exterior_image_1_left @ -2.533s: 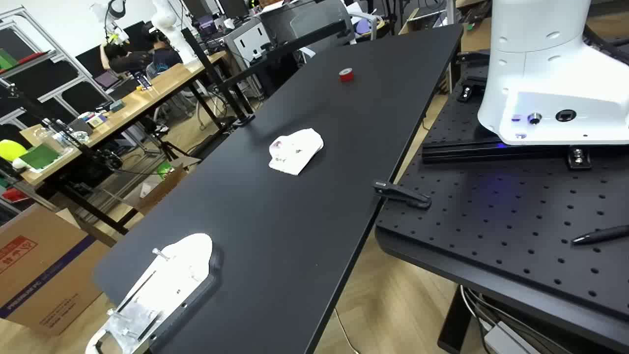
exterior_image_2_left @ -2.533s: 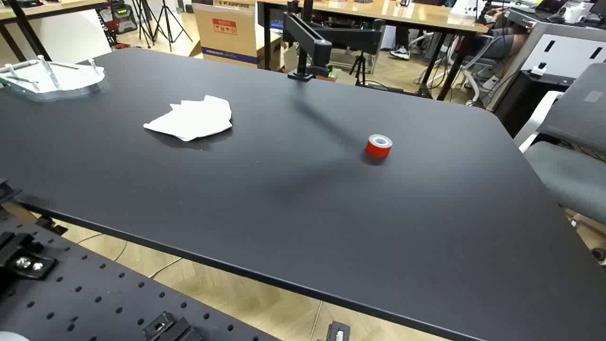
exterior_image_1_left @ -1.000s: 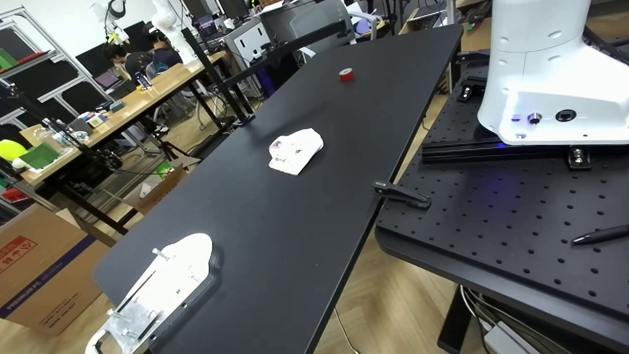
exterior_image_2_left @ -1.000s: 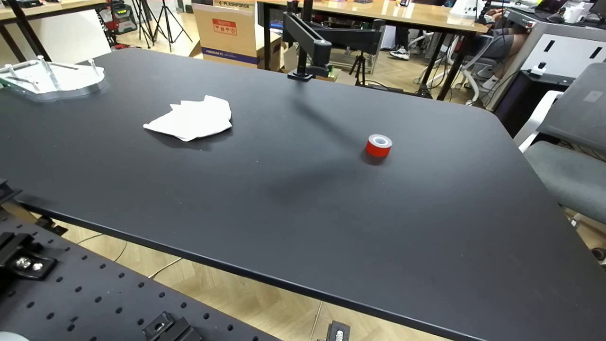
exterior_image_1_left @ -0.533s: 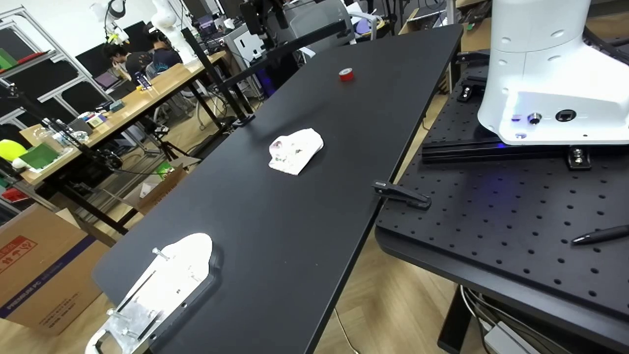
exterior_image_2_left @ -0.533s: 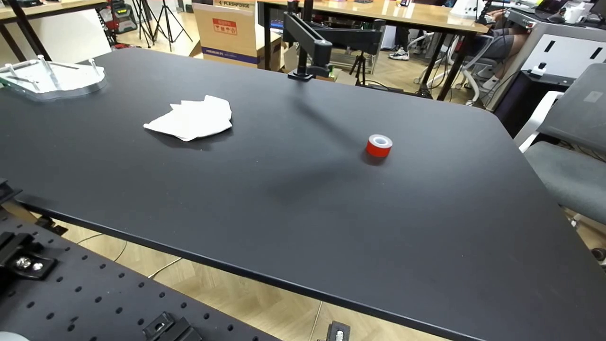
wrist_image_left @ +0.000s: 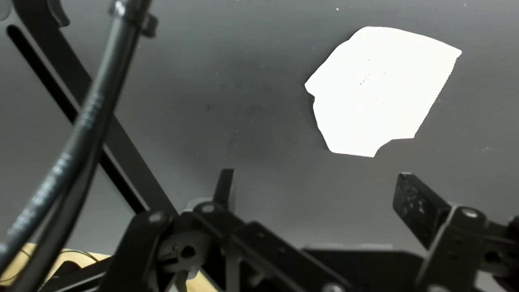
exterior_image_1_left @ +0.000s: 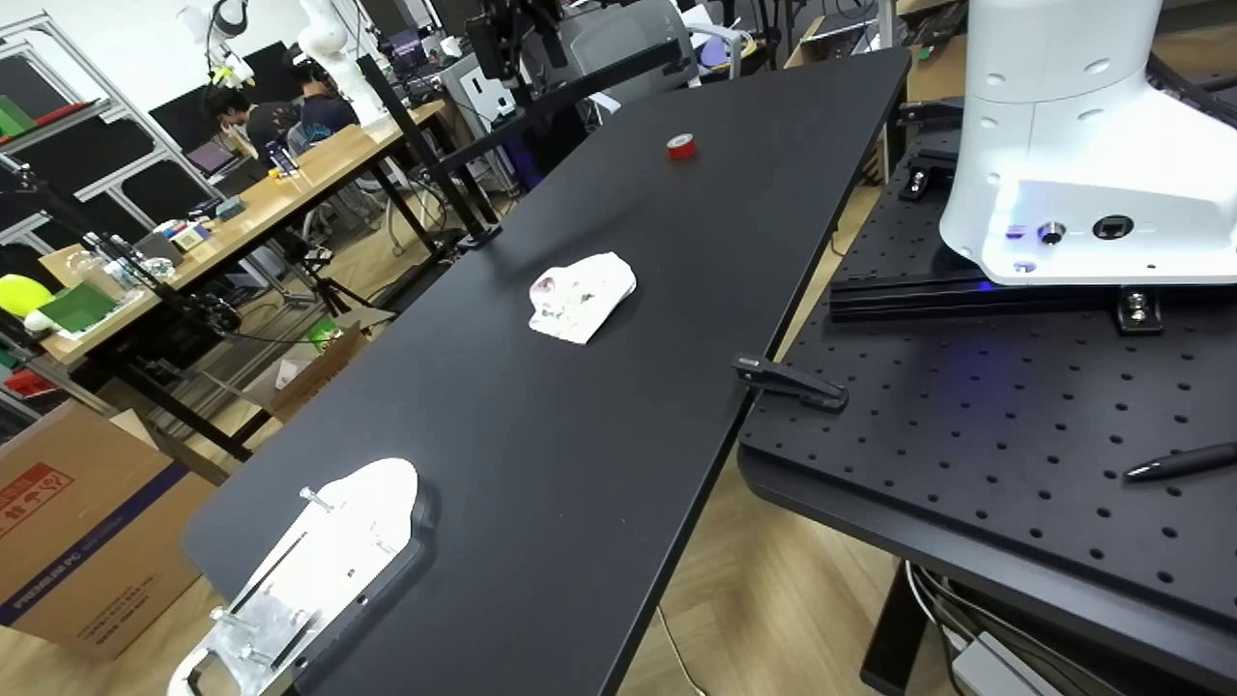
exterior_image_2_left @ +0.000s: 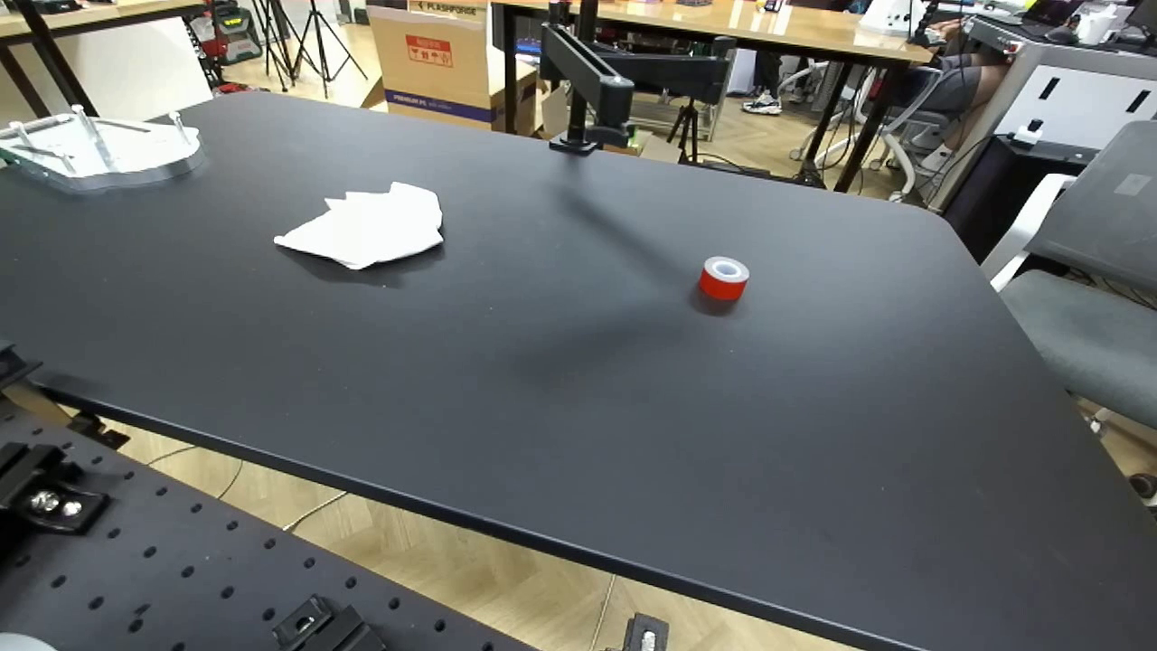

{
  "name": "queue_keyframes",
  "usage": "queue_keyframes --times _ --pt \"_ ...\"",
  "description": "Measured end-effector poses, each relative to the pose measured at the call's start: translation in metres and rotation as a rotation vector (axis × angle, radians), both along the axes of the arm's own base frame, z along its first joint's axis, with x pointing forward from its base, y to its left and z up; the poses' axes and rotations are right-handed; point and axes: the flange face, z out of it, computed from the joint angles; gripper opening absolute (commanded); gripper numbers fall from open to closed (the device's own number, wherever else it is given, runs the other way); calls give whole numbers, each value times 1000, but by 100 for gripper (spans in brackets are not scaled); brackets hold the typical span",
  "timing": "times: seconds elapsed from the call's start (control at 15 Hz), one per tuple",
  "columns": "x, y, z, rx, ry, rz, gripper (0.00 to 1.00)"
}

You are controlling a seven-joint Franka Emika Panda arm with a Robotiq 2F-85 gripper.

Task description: Hang the white cloth on the stand

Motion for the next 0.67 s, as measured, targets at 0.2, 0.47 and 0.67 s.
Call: queue_keyframes --times 0.2,0.47,0.67 --pt "4 16 -25 47 -1 -142 100" --pt "4 50 -62 127 -63 -302 100" --pt "4 66 -90 169 -93 -374 100"
